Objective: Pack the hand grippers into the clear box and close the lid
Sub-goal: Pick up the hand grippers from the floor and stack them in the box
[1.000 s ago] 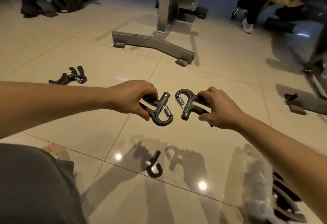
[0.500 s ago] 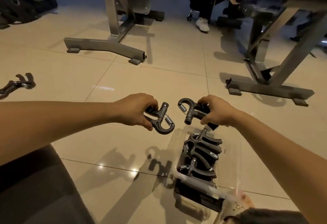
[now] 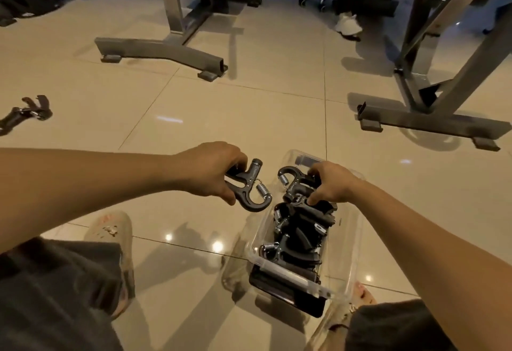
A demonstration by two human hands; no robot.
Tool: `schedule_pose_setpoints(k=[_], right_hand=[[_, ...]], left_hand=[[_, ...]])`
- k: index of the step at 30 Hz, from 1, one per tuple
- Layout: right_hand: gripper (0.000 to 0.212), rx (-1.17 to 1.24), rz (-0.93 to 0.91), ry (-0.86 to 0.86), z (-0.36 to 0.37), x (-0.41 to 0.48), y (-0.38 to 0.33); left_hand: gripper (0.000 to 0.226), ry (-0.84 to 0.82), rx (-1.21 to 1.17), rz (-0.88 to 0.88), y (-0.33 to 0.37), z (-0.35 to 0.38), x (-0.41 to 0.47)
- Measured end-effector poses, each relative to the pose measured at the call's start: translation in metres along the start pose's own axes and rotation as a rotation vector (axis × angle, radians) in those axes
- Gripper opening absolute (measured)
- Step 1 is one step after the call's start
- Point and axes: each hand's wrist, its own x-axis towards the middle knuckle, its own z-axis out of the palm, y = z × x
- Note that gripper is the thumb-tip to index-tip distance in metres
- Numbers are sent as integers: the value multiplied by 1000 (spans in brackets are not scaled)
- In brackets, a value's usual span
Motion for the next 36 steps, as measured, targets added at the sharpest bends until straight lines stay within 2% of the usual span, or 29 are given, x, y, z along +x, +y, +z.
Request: schedule_pose_setpoints(k=[3,7,11,15,25,31,36], right_hand=[[67,-32,31,-28,11,-3,14],[57,-4,86,-4,21,-13,30],[67,-14,123,55,30,-21,38],[72,-59,116,44,47,-15,35],[85,-76,116,24,111,16,35],[80,-119,78,31,121,18,43],[81,-96,74,20,121,19,45]], left_hand=[[48,-100,25,-15,-14,12,2],[49,-161,45,-1,-9,12,16],[52,-151,84,51,12,-10,37],[54,-64,27,52,17,-9,51],[51,-93,42,41,-34,11,52],[50,-46,-71,66,-39,16,75],[51,-84,-32,132,-34,32,80]])
